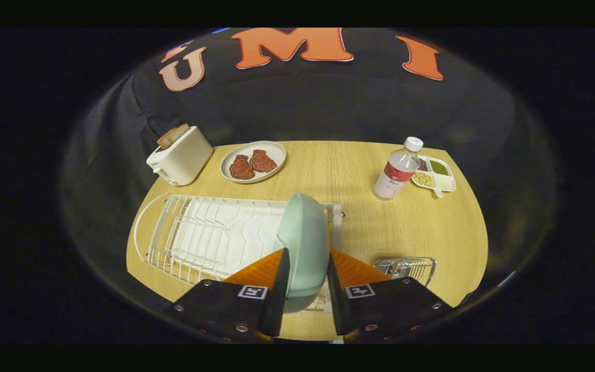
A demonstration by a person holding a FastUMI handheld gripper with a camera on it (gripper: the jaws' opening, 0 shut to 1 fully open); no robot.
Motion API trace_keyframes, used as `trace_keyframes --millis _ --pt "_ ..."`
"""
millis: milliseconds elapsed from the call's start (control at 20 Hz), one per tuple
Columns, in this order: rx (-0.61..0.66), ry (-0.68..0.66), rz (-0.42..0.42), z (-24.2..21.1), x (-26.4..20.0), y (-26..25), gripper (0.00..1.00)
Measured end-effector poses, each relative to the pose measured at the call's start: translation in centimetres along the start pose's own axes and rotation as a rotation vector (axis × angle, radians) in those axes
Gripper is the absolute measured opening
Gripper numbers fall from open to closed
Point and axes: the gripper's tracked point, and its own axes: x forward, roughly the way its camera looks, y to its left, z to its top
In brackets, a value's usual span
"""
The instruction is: Take the plate from the dish rack, then take the spoon from the basket and place it into the plate.
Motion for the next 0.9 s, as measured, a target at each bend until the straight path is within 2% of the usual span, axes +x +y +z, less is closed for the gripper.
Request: trace_keyframes --millis 150,300,500,800,900 --pt "0.037 0.044 -0.055 -0.3 -0.4 -0.6 0.3" --pt "0.047 0.017 -0.13 0.6 -0.9 -1.8 0.22" --pt "0.029 -0.014 -0.189 1.1 -2.0 -1.8 0.19" --pt "-0.056 -0.097 -0.344 2.6 -3.7 -2.8 0.17" --pt "-0.02 -0.106 -0.3 2.6 -4.7 -2.0 0.15"
